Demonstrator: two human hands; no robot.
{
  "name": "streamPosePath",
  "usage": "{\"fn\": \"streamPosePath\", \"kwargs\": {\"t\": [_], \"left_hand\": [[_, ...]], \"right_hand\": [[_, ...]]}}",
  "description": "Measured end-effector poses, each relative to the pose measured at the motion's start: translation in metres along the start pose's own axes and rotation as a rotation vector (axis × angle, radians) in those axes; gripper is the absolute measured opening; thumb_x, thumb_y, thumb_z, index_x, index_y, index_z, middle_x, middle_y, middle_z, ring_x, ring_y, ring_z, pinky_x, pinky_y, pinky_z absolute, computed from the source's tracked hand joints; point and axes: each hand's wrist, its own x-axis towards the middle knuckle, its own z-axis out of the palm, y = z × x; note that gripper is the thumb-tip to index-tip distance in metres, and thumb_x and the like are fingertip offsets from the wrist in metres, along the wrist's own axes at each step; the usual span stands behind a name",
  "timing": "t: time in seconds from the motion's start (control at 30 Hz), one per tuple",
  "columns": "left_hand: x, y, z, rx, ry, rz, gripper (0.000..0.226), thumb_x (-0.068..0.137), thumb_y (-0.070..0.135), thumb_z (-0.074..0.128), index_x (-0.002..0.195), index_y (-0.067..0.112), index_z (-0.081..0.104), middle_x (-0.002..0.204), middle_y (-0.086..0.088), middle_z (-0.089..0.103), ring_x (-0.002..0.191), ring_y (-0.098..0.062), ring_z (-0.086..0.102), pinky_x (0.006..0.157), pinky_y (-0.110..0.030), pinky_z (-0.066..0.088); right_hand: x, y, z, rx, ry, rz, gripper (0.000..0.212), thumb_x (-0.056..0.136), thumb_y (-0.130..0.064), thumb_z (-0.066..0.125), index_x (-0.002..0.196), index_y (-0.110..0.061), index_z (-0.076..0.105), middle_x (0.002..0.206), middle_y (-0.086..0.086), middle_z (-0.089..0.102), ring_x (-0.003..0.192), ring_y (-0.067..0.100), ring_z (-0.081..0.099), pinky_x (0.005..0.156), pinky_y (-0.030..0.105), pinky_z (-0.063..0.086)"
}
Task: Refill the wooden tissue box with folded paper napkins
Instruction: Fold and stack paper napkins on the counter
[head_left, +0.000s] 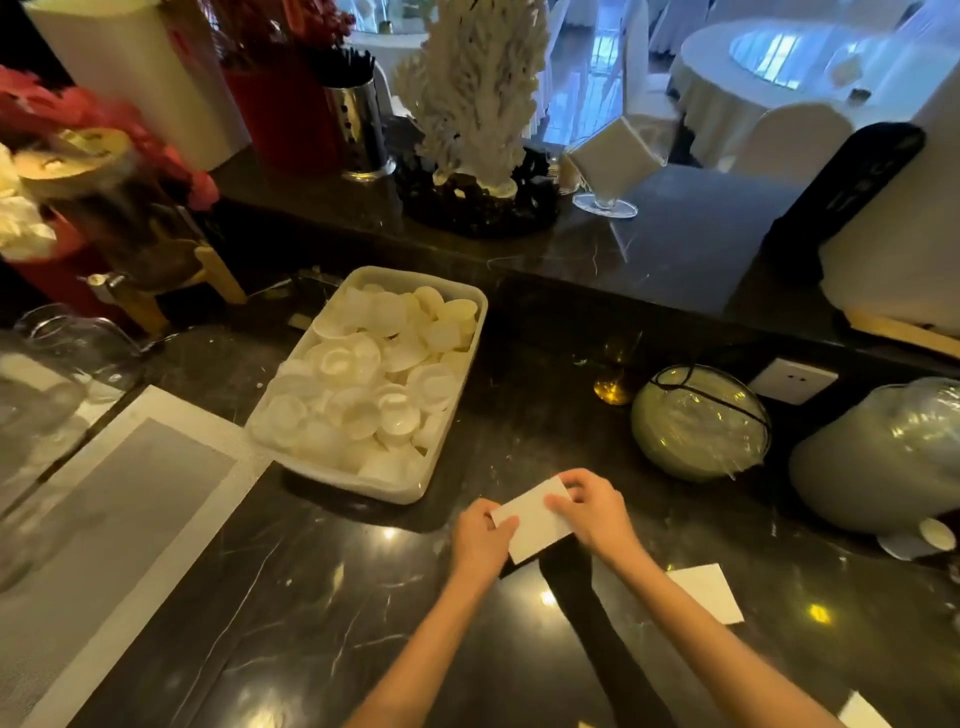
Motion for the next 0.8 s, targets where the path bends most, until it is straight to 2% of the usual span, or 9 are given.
{"fn": "streamPosePath", "kwargs": {"t": [0.07,0.17,0.23,0.33,0.4,0.47,0.57,0.67,0.8], "left_hand": [[0.018,-0.001,0.017,0.134,0.107,-0.005,0.017,0.095,0.022,0.063,0.109,0.014,0.059,0.106,-0.003,0.064,0.094,-0.016,0.062,0.062,-0.015,0.048],[0.038,-0.006,0.033,0.276,0.149,-0.006,0.018,0.095,0.024,0.06,0.111,0.016,0.059,0.113,-0.006,0.067,0.104,-0.022,0.064,0.084,-0.033,0.056],[0.045,-0.012,0.039,0.363,0.158,0.011,0.019,0.095,0.026,0.06,0.111,0.017,0.059,0.114,-0.006,0.067,0.106,-0.024,0.064,0.089,-0.04,0.056],[0.045,-0.022,0.045,0.489,0.17,0.076,0.024,0.095,0.027,0.059,0.117,0.016,0.058,0.121,-0.004,0.063,0.114,-0.022,0.059,0.094,-0.038,0.054],[0.043,-0.029,0.048,0.544,0.179,0.123,0.027,0.096,0.026,0.058,0.122,0.016,0.056,0.129,-0.004,0.054,0.121,-0.02,0.05,0.1,-0.035,0.049],[0.043,-0.032,0.051,0.583,0.194,0.139,0.031,0.096,0.025,0.058,0.125,0.016,0.054,0.134,-0.005,0.046,0.126,-0.021,0.042,0.103,-0.034,0.045],[0.047,-0.032,0.054,0.635,0.164,0.113,0.036,0.093,0.025,0.063,0.124,0.016,0.048,0.136,-0.007,0.042,0.127,-0.025,0.037,0.103,-0.037,0.044],[0.052,-0.023,0.052,0.636,0.104,0.047,0.041,0.088,0.022,0.069,0.121,0.017,0.045,0.133,-0.009,0.047,0.127,-0.029,0.04,0.102,-0.04,0.043],[0.056,-0.019,0.045,0.738,-0.011,-0.03,0.034,0.084,0.027,0.07,0.114,0.019,0.056,0.132,-0.01,0.051,0.129,-0.03,0.04,0.104,-0.037,0.037]], "right_hand": [[0.02,0.011,0.012,-0.031,0.007,0.008,0.023,0.087,-0.019,0.071,0.109,-0.013,0.067,0.1,0.002,0.071,0.092,0.016,0.067,0.077,0.033,0.057],[0.04,0.022,0.026,-0.086,0.002,-0.01,0.015,0.088,-0.019,0.069,0.102,-0.019,0.068,0.097,0.0,0.074,0.089,0.017,0.069,0.078,0.039,0.058],[0.046,0.03,0.032,-0.129,-0.015,-0.023,0.013,0.088,-0.018,0.067,0.1,-0.021,0.067,0.096,0.0,0.073,0.09,0.017,0.068,0.075,0.035,0.055],[0.048,0.042,0.039,-0.229,-0.005,-0.058,0.014,0.091,-0.018,0.065,0.105,-0.018,0.065,0.105,0.001,0.068,0.093,0.014,0.062,0.072,0.022,0.042],[0.045,0.049,0.043,-0.254,0.023,-0.082,0.016,0.093,-0.02,0.063,0.109,-0.018,0.062,0.11,0.002,0.065,0.095,0.014,0.06,0.073,0.02,0.04],[0.044,0.052,0.046,-0.311,0.062,-0.101,0.022,0.093,-0.023,0.063,0.115,-0.019,0.059,0.116,0.003,0.06,0.102,0.018,0.057,0.078,0.023,0.042],[0.042,0.048,0.046,-0.393,0.087,-0.025,0.032,0.094,-0.029,0.062,0.123,-0.019,0.052,0.123,0.005,0.056,0.113,0.024,0.052,0.089,0.033,0.045],[0.042,0.04,0.048,-0.419,0.071,0.059,0.033,0.094,-0.029,0.062,0.123,-0.017,0.05,0.125,0.008,0.059,0.115,0.027,0.054,0.089,0.034,0.047],[0.038,0.044,0.046,-0.307,0.039,0.093,0.029,0.09,-0.023,0.068,0.116,-0.017,0.056,0.12,0.007,0.062,0.11,0.026,0.058,0.088,0.034,0.048]]}}
